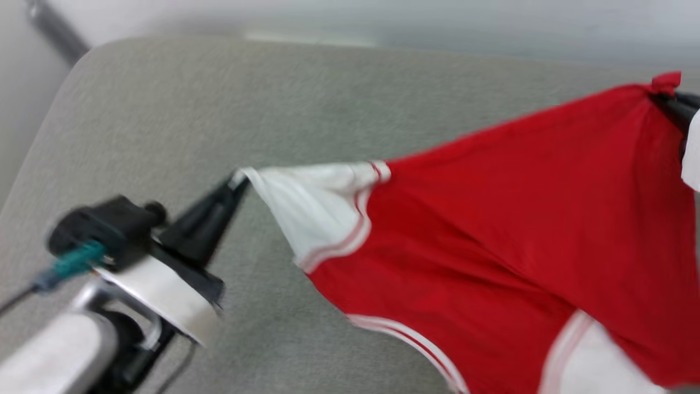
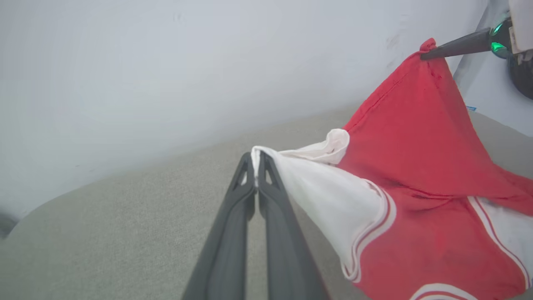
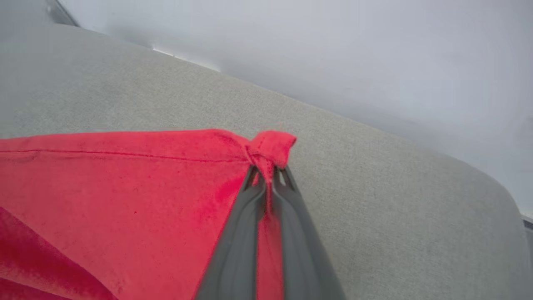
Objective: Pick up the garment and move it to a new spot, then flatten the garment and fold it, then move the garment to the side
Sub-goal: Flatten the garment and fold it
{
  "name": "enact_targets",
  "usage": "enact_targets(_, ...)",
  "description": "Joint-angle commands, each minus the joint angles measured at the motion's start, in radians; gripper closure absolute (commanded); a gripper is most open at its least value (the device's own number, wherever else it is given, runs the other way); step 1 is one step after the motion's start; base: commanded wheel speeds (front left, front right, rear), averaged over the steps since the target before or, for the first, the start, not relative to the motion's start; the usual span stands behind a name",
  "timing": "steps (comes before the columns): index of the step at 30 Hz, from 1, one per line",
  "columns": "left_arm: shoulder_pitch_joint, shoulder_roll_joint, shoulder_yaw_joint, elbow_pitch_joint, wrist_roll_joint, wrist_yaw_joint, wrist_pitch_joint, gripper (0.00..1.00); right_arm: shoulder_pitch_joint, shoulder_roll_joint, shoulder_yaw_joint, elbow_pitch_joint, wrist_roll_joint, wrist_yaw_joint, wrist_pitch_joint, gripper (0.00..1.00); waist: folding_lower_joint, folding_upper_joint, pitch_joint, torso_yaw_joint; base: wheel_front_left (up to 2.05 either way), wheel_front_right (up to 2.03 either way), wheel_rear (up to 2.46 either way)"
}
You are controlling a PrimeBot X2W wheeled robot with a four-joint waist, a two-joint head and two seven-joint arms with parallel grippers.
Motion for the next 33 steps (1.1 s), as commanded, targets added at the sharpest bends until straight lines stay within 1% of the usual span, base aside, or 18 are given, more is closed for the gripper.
enact_targets(1,-0.025,0.019,0.031,-0.008,-0.006,0.013,-0.011,1.0,-0.013,-0.004,0.002,-0.03,0.019,-0.001,-0.022,1.0,-0.0001,0.0,-0.064,-0.067,0.0,0.0,0.0)
enact_targets(4,-0.056,0.048,0.083,-0.028,-0.014,0.023,-0.014,1.0,-0.017,-0.002,-0.007,-0.086,0.044,-0.001,-0.051,1.0,-0.0001,0.0,-0.093,-0.108,0.0,0.0,0.0)
enact_targets(9,-0.116,0.093,0.166,-0.061,-0.029,0.04,-0.014,1.0,-0.03,0.022,-0.026,-0.177,0.066,-0.001,-0.093,1.0,-0.0001,0.0,-0.124,-0.174,0.0,0.0,0.0)
enact_targets(15,-0.215,0.132,0.243,-0.085,-0.028,0.046,0.001,1.0,-0.045,0.04,-0.039,-0.266,0.063,-0.001,-0.119,1.0,-0.0001,0.0,-0.138,-0.236,0.0,0.0,0.0)
enact_targets(20,-0.317,0.144,0.278,-0.081,-0.019,0.041,0.017,1.0,-0.061,0.048,-0.048,-0.322,0.053,-0.001,-0.137,1.0,-0.0001,0.0,-0.133,-0.269,0.0,0.0,0.0)
enact_targets(26,-0.451,0.151,0.281,-0.054,0.006,0.017,0.052,1.0,-0.075,0.064,-0.065,-0.366,0.038,-0.001,-0.157,1.0,-0.0001,0.0,-0.111,-0.292,0.0,0.0,0.0)
enact_targets(32,-0.61,0.136,0.272,0.013,0.029,-0.013,0.092,1.0,-0.112,0.077,-0.096,-0.389,0.023,-0.001,-0.173,1.0,-0.0001,0.0,-0.057,-0.304,0.0,0.0,0.0)
enact_targets(33,-0.61,0.136,0.272,0.013,0.029,-0.013,0.092,1.0,-0.112,0.077,-0.096,-0.389,0.023,-0.001,-0.173,1.0,-0.0001,0.0,-0.057,-0.304,0.0,0.0,0.0)
